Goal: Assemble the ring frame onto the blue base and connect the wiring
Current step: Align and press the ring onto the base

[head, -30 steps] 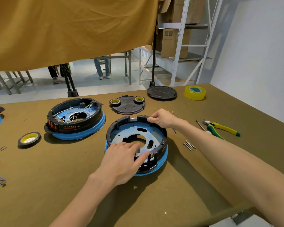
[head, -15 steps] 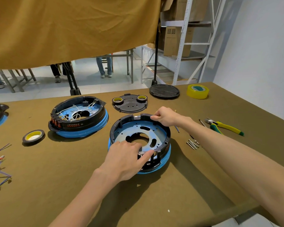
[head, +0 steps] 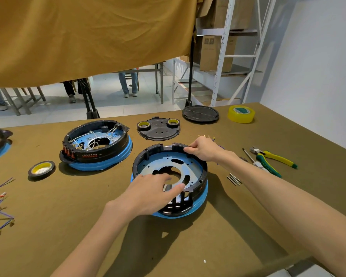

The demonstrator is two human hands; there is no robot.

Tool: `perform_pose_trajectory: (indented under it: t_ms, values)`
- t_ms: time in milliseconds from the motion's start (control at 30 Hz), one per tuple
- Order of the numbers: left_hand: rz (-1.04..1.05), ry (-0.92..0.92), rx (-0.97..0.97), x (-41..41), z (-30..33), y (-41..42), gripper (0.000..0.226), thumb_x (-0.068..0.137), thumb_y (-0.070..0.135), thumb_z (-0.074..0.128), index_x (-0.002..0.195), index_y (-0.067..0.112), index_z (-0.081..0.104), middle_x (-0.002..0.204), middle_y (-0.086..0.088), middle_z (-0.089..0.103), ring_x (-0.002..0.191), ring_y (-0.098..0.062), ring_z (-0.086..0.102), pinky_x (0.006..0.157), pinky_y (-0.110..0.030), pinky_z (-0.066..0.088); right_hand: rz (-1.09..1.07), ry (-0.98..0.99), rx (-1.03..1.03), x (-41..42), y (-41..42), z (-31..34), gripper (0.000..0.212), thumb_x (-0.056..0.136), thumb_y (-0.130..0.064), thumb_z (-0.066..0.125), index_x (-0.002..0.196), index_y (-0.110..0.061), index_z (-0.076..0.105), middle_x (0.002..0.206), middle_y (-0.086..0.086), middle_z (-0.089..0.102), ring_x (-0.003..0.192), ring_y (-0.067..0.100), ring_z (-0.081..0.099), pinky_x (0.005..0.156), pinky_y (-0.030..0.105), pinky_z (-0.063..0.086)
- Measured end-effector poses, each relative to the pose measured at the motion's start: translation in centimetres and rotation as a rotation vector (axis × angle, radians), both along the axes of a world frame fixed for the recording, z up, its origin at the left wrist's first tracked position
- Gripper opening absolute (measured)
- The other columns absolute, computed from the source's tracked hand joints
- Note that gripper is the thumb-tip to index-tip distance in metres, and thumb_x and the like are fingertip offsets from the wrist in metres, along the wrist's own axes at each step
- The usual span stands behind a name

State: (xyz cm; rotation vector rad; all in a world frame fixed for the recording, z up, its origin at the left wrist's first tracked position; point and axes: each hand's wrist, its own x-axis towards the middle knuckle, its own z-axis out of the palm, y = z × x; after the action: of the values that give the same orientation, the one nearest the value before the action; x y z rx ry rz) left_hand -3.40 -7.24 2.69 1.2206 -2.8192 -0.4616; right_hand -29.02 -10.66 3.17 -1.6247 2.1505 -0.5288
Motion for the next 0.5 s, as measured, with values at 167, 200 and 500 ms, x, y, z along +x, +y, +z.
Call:
perform_pose_trajectory:
  t_ms: [167,200,500]
  values:
    - [0.025,0.031,0.017,-0.4,0.7,-0.9,0.057,0.101,0.062,0.041,0.144,0.027,0.055,0.140,0.007,0.061,0.124,-0.016,0.057,0.108,-0.042,0.040,-0.075,-0.102,0.089,0.1,1.9,-0.1,0.038,0.099,-0.041,0.062,0.090,-0.006,0.075,0.069,0.006,0.073,0.056,0.022,0.073,0.047,0.026,0.056]
    - [0.030,0.017,-0.008,-0.6,0.5,-0.9,0.055,0.102,0.060,0.042,0.143,0.026,0.055,0.141,0.006,0.059,0.125,-0.017,0.055,0.108,-0.042,0.039,-0.076,-0.129,0.135,-0.1,2.2,0.1,0.038,0.099,-0.039,0.062,0.095,-0.003,0.074,0.074,0.009,0.075,0.058,0.022,0.074,0.050,0.029,0.059]
    - [0.134,-0.005,0.008,-2.3,-0.2,-1.2,0.045,0.101,0.046,0.047,0.077,0.010,0.059,0.066,0.000,0.056,0.063,-0.020,0.054,0.056,-0.030,0.037,-0.070,-0.270,0.234,0.3,1.7,2.4,0.051,0.100,-0.048,0.058,0.125,-0.004,0.062,0.109,0.015,0.073,0.082,0.027,0.077,0.059,0.038,0.064]
